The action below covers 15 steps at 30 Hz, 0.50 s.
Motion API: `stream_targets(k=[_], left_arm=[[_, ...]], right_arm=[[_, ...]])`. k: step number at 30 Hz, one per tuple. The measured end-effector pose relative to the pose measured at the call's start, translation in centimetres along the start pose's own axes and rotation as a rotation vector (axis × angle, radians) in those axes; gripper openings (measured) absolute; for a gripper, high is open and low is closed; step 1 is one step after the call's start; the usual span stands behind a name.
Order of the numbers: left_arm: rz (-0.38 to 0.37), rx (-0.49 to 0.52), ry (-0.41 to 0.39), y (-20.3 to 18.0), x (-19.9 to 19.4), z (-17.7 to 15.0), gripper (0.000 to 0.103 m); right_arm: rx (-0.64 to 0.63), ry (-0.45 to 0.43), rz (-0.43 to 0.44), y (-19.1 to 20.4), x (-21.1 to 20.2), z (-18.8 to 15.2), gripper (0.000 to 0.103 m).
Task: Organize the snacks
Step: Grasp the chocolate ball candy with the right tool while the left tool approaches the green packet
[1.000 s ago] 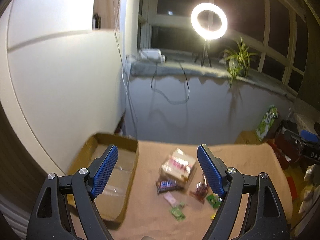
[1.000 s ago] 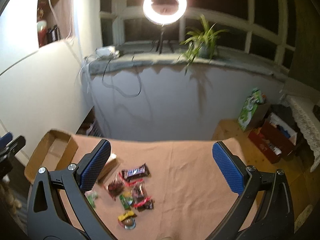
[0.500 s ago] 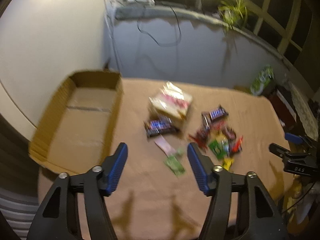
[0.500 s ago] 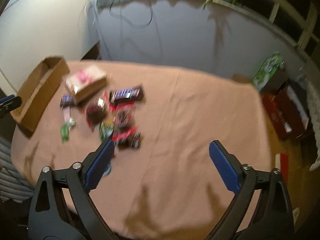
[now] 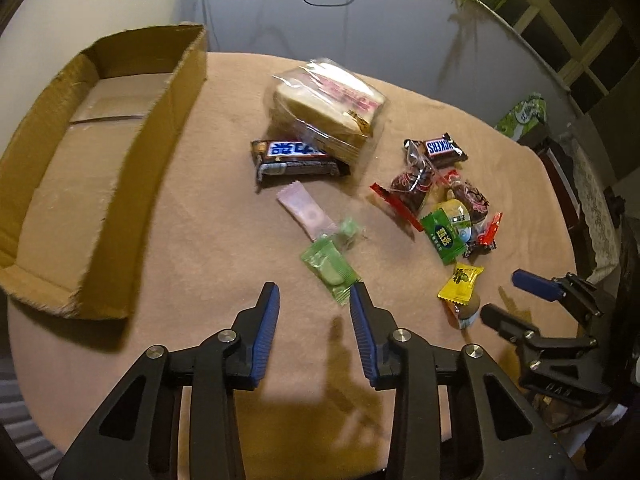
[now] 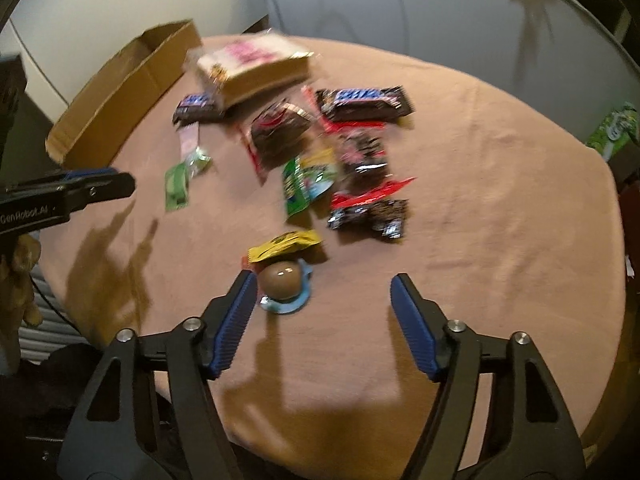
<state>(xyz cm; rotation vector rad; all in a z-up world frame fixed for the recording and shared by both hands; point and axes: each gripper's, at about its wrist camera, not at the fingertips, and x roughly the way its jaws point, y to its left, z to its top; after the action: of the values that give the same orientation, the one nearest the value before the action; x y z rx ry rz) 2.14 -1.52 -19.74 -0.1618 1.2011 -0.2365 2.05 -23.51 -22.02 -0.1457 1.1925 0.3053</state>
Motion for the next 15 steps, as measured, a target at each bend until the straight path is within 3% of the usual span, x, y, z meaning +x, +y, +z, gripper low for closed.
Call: stream_targets(k=[10,15], left_arm=[[0.026,0.002,0.063,-1.1,3.5,0.8,0.034],[0.048,0.02,0.055,-1.2,3.9,0.7,0.034]], right_arm=[[-0.029,0.028,-0.009,1.8,2.6,0.8,0.064],[-0.033,0.037,-0.012,2.7,3.3,1.0,0.063]])
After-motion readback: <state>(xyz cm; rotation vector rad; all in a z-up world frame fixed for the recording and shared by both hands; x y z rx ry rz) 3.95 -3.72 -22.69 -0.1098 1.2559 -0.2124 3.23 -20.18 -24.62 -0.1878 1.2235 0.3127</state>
